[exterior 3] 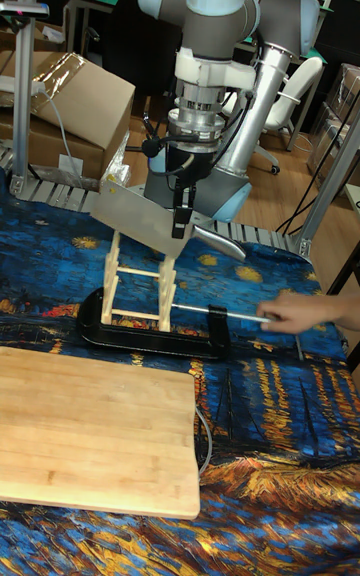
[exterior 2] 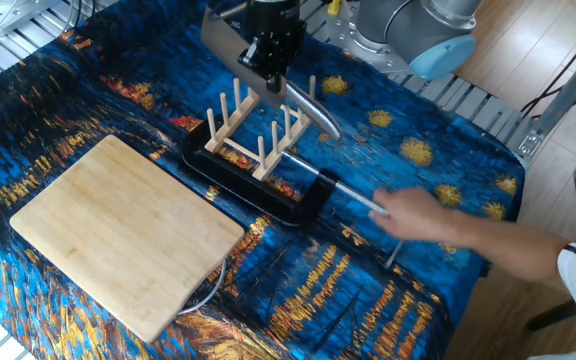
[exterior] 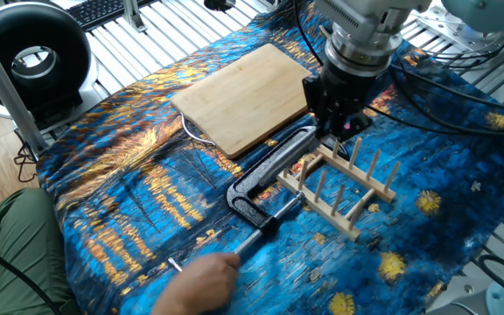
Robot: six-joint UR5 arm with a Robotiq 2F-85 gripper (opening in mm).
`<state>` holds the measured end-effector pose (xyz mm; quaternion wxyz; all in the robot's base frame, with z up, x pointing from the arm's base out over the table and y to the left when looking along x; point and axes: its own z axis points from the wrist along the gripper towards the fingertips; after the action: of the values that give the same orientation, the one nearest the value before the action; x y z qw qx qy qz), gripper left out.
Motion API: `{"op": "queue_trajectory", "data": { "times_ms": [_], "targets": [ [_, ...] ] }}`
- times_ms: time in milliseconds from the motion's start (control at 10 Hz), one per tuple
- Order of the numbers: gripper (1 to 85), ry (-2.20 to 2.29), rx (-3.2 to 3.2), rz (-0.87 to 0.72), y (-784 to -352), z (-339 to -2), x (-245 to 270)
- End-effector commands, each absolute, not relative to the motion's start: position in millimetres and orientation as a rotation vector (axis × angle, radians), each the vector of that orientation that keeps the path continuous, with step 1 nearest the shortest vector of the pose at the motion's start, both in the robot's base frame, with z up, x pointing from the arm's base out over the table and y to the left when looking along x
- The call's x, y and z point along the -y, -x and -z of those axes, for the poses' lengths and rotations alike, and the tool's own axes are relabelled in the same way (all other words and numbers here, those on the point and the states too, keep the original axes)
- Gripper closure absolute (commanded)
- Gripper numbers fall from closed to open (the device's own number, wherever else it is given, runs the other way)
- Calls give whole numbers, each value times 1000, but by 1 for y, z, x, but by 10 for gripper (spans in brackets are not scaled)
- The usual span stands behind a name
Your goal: Put the knife on the knife rack
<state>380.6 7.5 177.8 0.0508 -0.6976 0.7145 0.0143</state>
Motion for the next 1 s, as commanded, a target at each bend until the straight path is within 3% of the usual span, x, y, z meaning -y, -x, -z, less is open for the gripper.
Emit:
{"op": "queue_trajectory", "data": {
  "times_ms": [0, 900],
  "targets": [
    [847, 2169, -2148, -59, -376, -180, -7],
    [847, 1952, -2278, -109, -407, -163, -37]
  ]
}}
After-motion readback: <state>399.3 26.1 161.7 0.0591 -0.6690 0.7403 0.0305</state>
